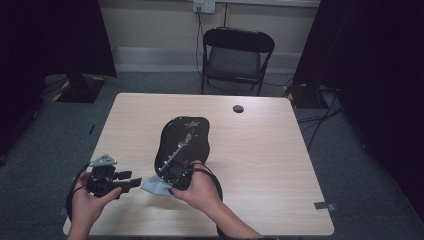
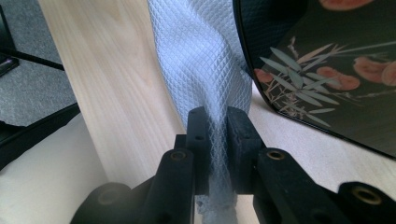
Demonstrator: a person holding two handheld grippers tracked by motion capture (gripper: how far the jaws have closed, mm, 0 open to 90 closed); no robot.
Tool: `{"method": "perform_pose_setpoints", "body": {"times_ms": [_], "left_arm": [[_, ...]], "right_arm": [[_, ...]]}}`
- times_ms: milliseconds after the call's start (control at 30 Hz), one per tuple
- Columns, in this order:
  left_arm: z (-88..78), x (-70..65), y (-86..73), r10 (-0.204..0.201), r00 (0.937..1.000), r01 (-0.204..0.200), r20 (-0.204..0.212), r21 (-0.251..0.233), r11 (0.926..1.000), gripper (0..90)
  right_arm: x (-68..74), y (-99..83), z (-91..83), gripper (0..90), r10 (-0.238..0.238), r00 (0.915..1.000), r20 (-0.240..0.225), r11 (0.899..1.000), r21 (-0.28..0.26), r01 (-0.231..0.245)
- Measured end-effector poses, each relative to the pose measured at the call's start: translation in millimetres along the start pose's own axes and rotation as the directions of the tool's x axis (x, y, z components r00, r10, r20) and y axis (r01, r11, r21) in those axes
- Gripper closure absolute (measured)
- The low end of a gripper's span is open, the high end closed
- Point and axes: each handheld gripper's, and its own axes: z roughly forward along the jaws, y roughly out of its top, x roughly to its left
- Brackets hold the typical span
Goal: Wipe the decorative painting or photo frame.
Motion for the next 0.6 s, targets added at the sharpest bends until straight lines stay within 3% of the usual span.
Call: {"method": "perform_pose_setpoints", "body": {"times_ms": [367,600], "left_arm": [[2.0,5.2,-7.1,-0.007,0.9995,0.007,-0.031,0.015,0.9999,45.1],[2.4,4.0,-7.5,-0.001,0.9997,0.001,-0.024,0.019,0.9998,45.9]], "right_arm": [[3.3,7.0,-15.5,81.4,-0.012,0.9999,0.003,1.000,-0.013,0.012],[5.8,16.2,-38.3,81.4,-0.024,0.9997,0.009,0.999,-0.037,0.024]]}}
